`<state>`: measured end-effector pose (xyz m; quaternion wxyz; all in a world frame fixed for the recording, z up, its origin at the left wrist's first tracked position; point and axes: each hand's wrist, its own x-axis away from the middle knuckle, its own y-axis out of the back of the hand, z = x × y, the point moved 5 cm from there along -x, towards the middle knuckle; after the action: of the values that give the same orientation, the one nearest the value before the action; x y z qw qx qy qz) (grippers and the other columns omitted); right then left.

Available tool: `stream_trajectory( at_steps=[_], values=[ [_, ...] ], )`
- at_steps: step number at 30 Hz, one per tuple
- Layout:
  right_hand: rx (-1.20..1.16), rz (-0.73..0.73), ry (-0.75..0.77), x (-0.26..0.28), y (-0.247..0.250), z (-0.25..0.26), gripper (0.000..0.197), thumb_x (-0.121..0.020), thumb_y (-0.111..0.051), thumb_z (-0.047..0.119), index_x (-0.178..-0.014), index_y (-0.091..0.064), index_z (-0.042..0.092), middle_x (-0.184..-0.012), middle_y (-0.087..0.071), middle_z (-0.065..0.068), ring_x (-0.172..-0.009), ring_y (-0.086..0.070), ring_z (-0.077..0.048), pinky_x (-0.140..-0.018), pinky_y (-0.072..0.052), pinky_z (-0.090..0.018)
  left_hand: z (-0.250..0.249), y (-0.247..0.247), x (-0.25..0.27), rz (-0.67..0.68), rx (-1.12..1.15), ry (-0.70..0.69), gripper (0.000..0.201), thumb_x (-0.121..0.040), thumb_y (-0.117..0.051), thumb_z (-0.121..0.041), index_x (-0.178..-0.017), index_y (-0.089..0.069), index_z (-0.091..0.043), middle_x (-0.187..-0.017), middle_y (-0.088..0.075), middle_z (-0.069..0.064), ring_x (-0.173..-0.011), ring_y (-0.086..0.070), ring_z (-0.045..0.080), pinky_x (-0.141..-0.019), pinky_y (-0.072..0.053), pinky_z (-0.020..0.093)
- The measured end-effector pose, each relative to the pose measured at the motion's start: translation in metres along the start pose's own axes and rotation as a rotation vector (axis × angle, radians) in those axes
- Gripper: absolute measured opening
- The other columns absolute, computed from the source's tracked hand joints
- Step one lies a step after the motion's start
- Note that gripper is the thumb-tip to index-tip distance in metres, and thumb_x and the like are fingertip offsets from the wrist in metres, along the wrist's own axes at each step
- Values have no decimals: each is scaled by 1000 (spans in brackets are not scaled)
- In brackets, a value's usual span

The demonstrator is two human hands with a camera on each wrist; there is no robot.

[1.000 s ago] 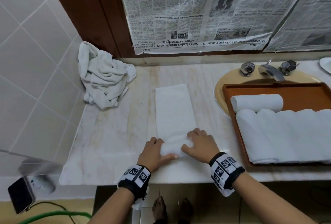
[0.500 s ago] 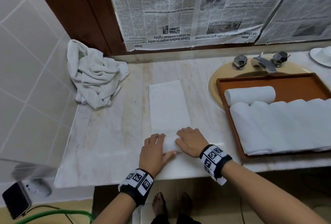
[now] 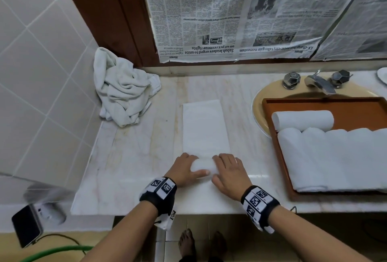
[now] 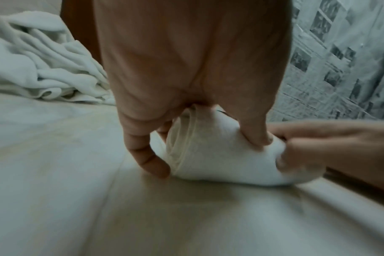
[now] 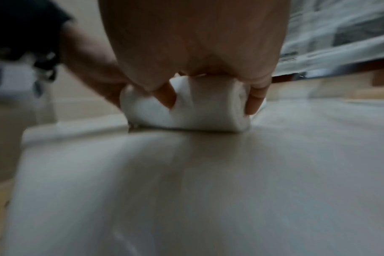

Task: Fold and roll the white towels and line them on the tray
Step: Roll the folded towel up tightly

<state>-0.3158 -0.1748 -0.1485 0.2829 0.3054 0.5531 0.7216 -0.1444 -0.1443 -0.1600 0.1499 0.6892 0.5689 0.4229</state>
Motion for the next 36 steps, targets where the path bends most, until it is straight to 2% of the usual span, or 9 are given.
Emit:
stream_trajectory(
  at_steps=[3,5,10,13,17,19,23,29,36],
  values=[
    [-90,110,-25,-13,3,-8,71,-79,-25,53,-134,-47,15,-124,-50,-4,-114,-46,-26,-93,-38,-40,-2,2,10,-133,-120,-81,71,-85,-58,-67,-144,-42,-31,-141,-39,-5,-129,-39,19,-103,-40,39],
    [-174,186,-52,-19,6,-14,62,-87,-37,52,-138,-44,18,-129,-47,-2,-120,-41,-23,-97,-34,-39,-5,1,19,-221,-274,-116,67,-89,-52,-67,-146,-39,-35,-145,-38,-9,-132,-35,19,-100,-41,40],
    [-376,407,-131,-16,7,-23,69,-74,-39,58,-132,-51,22,-125,-53,-1,-120,-47,-22,-99,-37,-38,6,-11,19,-97,-17,-85,62,-85,-54,-70,-137,-52,-35,-131,-53,-8,-120,-45,19,-103,-39,38],
    [-187,197,-53,-2,9,-15,67,-79,-35,56,-135,-48,22,-127,-52,1,-118,-48,-21,-99,-35,-40,14,-13,11,-69,56,-52,71,-73,-47,-82,-126,-61,-37,-120,-59,-6,-113,-51,18,-102,-40,38],
    [-2,-19,85,13,-2,-5,71,-81,-46,62,-135,-50,16,-130,-56,-2,-119,-54,-24,-101,-41,-46,21,-17,2,-20,60,4,49,-76,-44,-86,-98,-61,-45,-103,-64,-6,-103,-58,19,-95,-44,39],
    [-24,30,68,7,-2,-9,71,-85,-47,65,-138,-47,18,-134,-53,-1,-122,-50,-23,-103,-39,-44,15,-16,2,-2,41,-1,48,-82,-40,-83,-100,-59,-43,-106,-63,-6,-106,-57,20,-98,-42,42],
    [-188,201,17,-13,9,-15,59,-90,-52,61,-135,-50,22,-129,-52,-1,-119,-46,-21,-98,-37,-39,-1,-7,18,-136,-4,-32,56,-94,-47,-62,-142,-47,-33,-140,-41,-5,-126,-36,22,-105,-35,37],
    [-549,364,-87,-12,11,-25,50,-90,-56,61,-113,-66,18,-111,-64,-2,-104,-57,-21,-95,-43,-41,11,-11,26,-113,-14,-114,74,-79,-39,-82,-139,-49,-39,-134,-47,-11,-123,-39,16,-104,-36,34],
    [47,44,44,19,5,3,75,-83,-27,71,-125,-58,18,-117,-63,-1,-105,-60,-26,-88,-45,-46,13,-7,19,-60,91,-53,77,-75,-38,-82,-120,-66,-27,-115,-64,-3,-109,-57,13,-93,-39,28]
  ],
)
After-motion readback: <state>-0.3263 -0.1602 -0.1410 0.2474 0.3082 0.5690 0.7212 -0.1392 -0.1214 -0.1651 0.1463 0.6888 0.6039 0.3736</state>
